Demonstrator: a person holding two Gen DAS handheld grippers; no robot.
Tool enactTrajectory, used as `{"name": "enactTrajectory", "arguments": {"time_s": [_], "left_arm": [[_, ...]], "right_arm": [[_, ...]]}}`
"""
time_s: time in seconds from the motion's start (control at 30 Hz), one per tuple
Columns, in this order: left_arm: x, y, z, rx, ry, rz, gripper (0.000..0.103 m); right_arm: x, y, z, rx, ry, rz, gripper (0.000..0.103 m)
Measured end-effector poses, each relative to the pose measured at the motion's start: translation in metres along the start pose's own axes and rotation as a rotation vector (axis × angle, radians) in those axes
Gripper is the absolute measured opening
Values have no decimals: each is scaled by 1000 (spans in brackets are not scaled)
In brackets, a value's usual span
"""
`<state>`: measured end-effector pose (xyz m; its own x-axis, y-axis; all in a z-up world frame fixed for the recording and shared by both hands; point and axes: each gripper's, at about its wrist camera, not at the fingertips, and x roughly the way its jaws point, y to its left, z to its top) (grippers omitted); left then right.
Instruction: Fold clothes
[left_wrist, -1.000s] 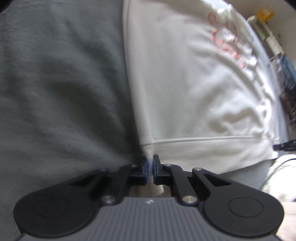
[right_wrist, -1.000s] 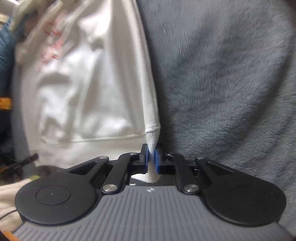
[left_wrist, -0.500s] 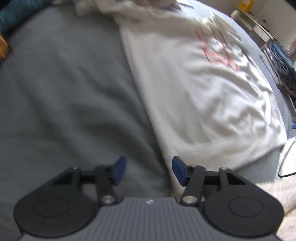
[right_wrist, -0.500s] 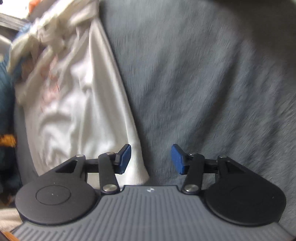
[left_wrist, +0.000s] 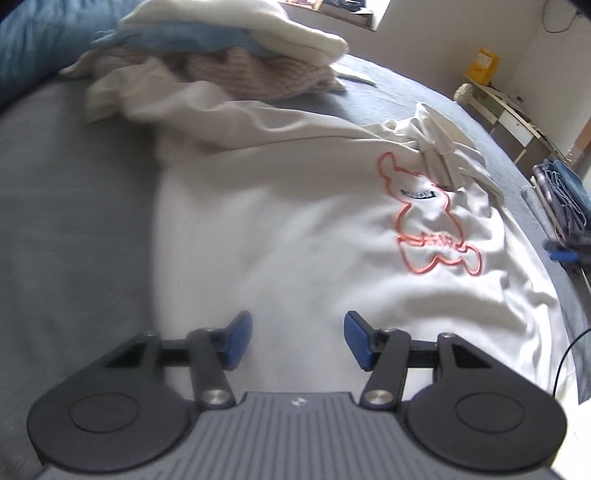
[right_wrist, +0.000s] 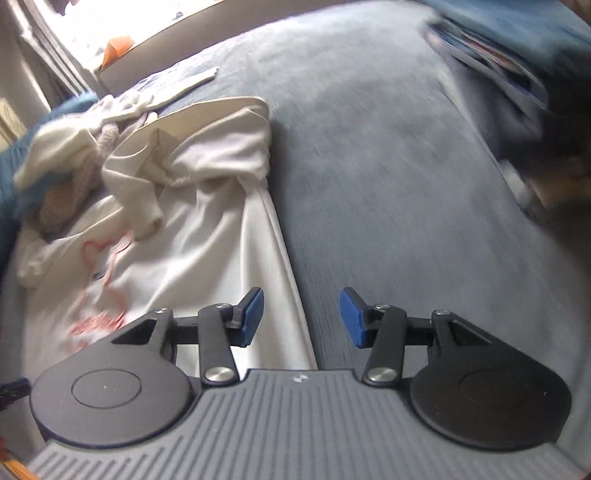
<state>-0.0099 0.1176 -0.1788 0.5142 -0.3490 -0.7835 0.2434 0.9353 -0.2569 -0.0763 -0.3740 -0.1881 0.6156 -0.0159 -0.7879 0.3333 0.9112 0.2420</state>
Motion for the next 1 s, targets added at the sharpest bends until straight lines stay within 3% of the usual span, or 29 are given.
{"name": "enactTrajectory", "arguments": {"time_s": [0.17, 0.33, 0.5, 0.6, 0.63, 0.7, 0.77, 0.8, 0.87, 0.97, 1.0], "left_arm": [[17, -6, 7, 55, -38, 19, 57], [28, -6, 10, 95, -81, 45, 57], [32, -9, 8, 111, -106, 56, 63], [35, -11, 8, 120, -120, 62, 68], [36, -11, 8, 123, -123, 65, 68], [37, -12, 7, 127, -126, 68, 69], [37, -13, 7, 127, -127, 67, 69], [37, -13, 7, 126, -127, 67, 69], [37, -12, 8, 121, -127, 68, 69], [36, -12, 10, 116, -130, 65, 69], [35, -11, 11, 115, -133, 64, 69]], "right_arm": [[37, 26, 34, -106, -63, -52, 43], [58, 78, 49, -402, -153, -107, 43], [72, 139, 47, -700, -227, -46, 46], [85, 163, 49, -774, -231, 2, 47], [88, 170, 51, -775, -228, 28, 48], [92, 182, 57, -726, -217, 95, 59], [92, 185, 70, -591, -198, 208, 64], [94, 187, 75, -526, -188, 244, 71], [104, 188, 87, -421, -156, 259, 75], [127, 180, 100, -270, -76, 247, 73], [134, 176, 103, -231, -48, 245, 52]]}}
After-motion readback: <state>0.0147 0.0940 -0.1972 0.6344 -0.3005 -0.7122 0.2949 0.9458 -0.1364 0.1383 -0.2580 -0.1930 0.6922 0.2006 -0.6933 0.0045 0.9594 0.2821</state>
